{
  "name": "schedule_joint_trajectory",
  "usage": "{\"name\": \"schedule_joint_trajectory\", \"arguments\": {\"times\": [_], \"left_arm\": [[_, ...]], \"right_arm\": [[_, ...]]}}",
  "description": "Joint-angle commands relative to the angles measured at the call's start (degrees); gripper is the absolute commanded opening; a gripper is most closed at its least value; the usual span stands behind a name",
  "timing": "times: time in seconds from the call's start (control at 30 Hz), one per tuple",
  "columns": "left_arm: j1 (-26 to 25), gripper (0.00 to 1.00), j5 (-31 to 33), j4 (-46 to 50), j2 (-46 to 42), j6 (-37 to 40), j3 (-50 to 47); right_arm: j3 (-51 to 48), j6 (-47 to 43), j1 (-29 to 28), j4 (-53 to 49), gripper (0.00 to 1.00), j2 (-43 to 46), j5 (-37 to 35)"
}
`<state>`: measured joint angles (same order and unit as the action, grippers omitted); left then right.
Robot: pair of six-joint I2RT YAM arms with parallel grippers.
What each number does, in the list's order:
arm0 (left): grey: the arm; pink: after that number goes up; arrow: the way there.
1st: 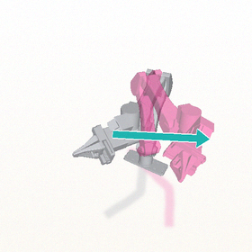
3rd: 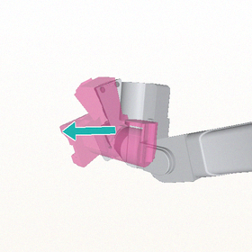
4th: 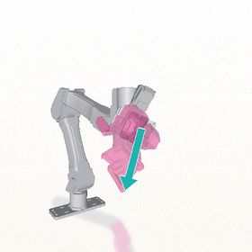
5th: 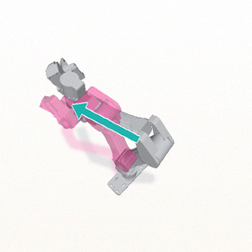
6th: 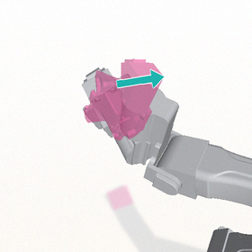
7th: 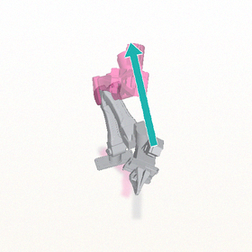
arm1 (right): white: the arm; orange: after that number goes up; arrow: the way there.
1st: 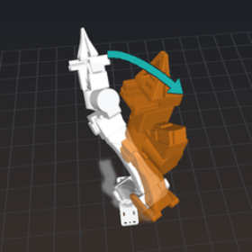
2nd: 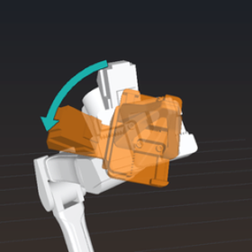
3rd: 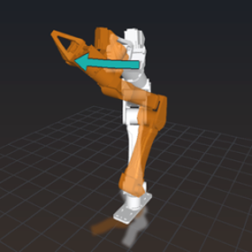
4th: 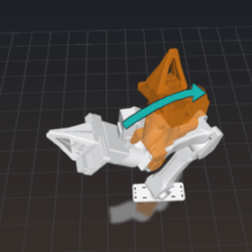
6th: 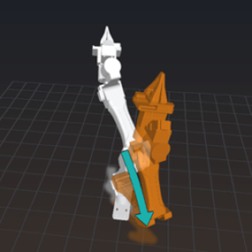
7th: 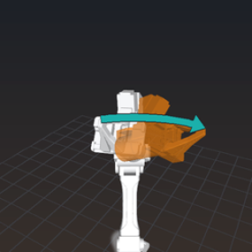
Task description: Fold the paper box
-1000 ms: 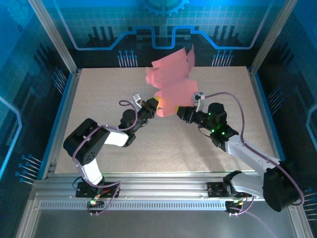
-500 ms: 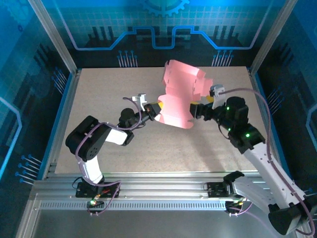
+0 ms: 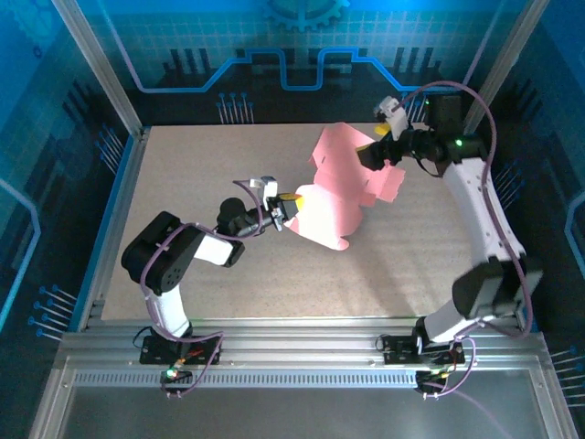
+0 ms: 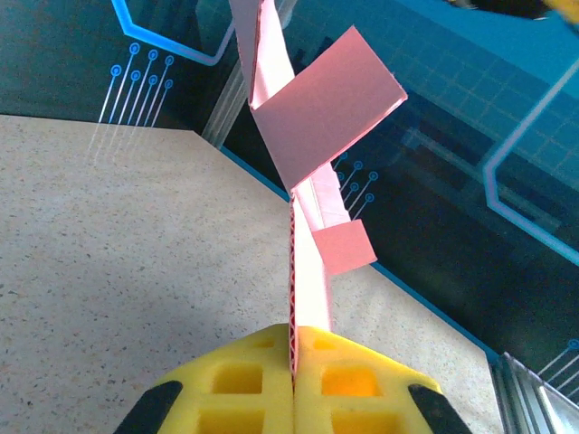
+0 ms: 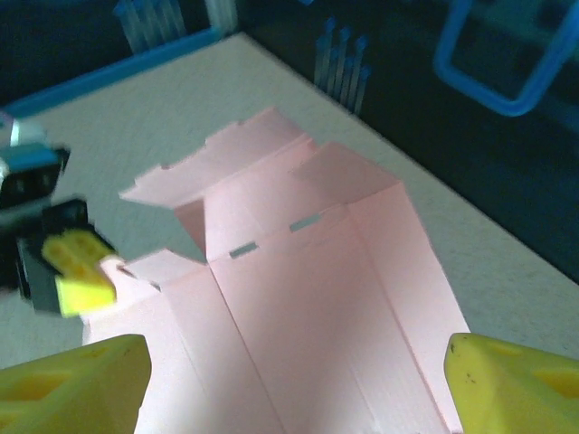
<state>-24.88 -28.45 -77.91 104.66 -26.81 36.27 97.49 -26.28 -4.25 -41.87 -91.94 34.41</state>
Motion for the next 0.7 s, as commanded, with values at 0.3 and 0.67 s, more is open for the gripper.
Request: {"name": "schedule_joint_trajectory", "arguments": {"times": [0.3,0.67], "left_arm": [[1.0,0.0,-3.9,-2.5,-2.3,0.9,0.1],[1.5,0.0,-7.1,-2.5,-3.6,1.1,-0.9]], "right_arm": [[28.8,-23.0,3.5,-23.0,0.83,-23.1,13.6],[27.8,-23.2,-0.4,-23.6,0.83,-24.3,9.5]]}}
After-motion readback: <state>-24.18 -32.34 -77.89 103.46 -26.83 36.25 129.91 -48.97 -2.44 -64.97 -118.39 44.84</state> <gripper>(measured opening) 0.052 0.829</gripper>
